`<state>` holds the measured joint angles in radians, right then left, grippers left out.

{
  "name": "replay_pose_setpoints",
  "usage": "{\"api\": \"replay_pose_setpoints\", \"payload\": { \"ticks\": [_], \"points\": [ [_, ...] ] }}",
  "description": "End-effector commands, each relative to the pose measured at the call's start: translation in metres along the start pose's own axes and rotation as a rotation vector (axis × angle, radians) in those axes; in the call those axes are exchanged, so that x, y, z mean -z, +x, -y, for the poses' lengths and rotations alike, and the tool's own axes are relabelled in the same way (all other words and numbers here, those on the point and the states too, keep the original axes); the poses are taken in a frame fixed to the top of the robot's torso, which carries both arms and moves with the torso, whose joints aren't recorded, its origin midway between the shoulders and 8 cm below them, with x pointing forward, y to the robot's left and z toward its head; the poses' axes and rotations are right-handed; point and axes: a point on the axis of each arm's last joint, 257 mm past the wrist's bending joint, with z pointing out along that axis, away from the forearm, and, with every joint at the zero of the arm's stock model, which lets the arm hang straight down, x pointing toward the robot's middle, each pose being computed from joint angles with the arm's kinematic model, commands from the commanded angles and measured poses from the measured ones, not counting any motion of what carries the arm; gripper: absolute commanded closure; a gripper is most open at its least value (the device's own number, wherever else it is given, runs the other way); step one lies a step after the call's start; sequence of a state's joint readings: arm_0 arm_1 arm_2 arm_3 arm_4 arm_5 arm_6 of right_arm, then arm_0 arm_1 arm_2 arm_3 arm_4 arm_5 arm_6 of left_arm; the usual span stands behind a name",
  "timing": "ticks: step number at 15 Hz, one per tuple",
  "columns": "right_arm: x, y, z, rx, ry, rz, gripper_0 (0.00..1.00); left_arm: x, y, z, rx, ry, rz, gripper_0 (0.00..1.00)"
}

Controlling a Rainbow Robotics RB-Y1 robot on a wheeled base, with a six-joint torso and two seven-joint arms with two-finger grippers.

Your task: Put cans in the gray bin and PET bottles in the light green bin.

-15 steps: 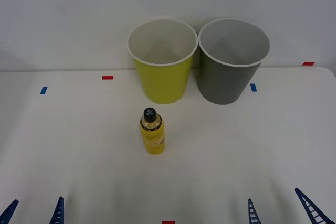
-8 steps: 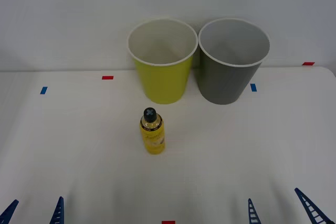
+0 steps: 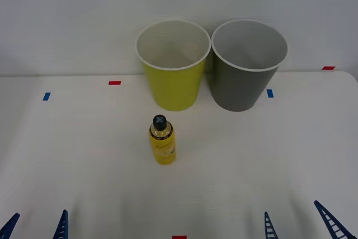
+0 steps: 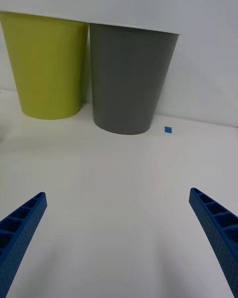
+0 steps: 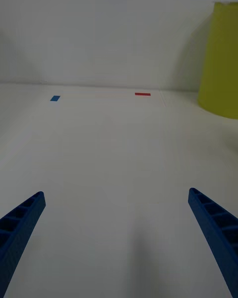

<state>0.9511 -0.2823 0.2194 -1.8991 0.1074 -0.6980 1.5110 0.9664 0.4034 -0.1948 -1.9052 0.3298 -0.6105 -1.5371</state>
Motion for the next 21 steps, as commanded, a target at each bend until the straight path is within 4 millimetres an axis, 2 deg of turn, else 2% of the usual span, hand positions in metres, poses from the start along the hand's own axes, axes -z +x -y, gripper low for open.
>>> {"api": "replay_pose_setpoints", "payload": {
  "ticks": [1, 21],
  "points": [
    [0.0, 0.0, 0.0, 0.0, 0.0, 0.0, 0.0, 0.0, 0.0, 0.0, 0.0, 0.0, 0.0, 0.0],
    [0.0, 0.0, 0.0, 0.0, 0.0, 0.0, 0.0, 0.0, 0.0, 0.0, 0.0, 0.0, 0.0, 0.0]
  ]
}}
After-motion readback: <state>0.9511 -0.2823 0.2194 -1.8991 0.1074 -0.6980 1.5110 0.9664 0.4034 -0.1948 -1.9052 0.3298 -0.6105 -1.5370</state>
